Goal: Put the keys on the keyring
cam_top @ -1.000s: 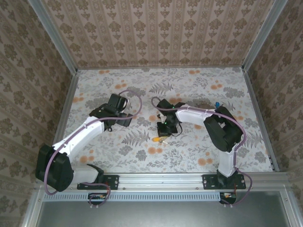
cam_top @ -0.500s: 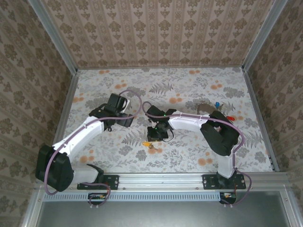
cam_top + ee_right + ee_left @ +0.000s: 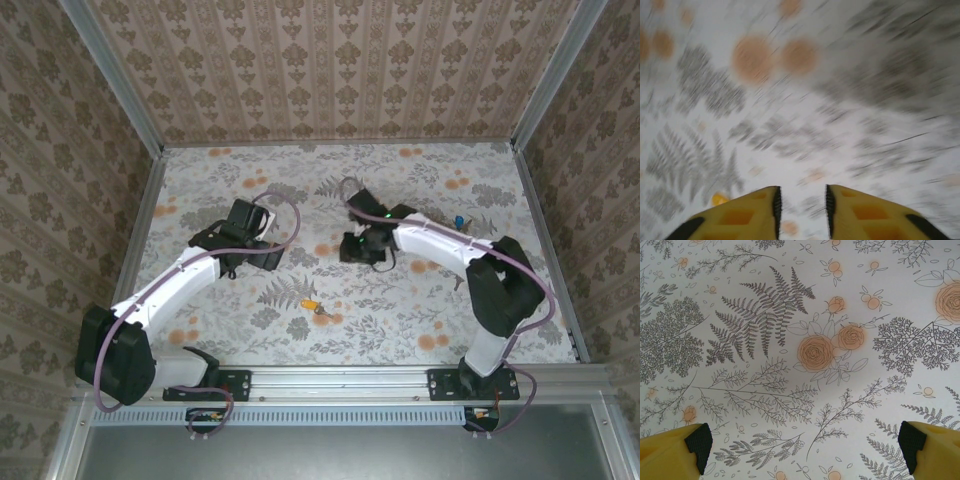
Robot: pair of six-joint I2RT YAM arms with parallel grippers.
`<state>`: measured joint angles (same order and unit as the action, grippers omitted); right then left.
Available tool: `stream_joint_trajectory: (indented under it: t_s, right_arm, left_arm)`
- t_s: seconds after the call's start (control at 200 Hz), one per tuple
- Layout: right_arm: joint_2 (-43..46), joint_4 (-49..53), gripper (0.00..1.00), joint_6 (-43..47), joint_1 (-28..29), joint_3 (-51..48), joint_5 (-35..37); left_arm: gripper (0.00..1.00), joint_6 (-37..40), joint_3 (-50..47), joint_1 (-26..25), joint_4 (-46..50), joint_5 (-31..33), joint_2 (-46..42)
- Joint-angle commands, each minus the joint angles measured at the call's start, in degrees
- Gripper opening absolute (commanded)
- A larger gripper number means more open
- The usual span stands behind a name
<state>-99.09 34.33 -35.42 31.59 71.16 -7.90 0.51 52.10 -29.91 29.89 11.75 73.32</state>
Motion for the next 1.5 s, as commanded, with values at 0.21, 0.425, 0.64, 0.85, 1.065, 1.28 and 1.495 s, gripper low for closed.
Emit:
stream_joint_trajectory:
  t_s: [0.21,0.425,0.64,0.85,1.065,1.28,1.495]
  right_arm:
    - [-6.60,8.58,0.39,14.71,-17.25,9.29,13.51]
    - [-16.13,14.13,0.41,20.77,-23.36,17.93,10.81]
    - [-20.38,13.65,0.45,20.75,-24.91,20.27,6.66]
    - [-21.63,11.23,0.40,19.55,-23.68,17.49,-0.04]
    - [-16.16,8.49,0.36,18.98,-19.24,7.73,-4.76]
    - [-7.22,6.36,0.36,17.08,-11.36,-4.54,-5.24]
    - [6.37,6.00,0.39,13.55,-8.30,-13.85,-2.41]
  left_arm:
    - [1.00,0.29,-0.83,0.29,-0.89,-0.56,-1.00]
    - [1.00,-0.43,-0.51,0.03,-0.62,-1.83,-0.02]
    - [1.00,-0.51,-0.51,-0.06,-0.62,-1.47,0.57]
    - [1.00,-0.35,-0.45,-0.06,-0.72,-1.62,0.77]
    - [1.00,-0.25,-0.50,-0.15,-0.62,-1.44,0.51]
    - [1.00,-0.16,-0.66,-0.50,-0.53,-1.54,0.51]
    - [1.00,-0.51,-0.88,-1.54,-0.45,-1.64,0.51]
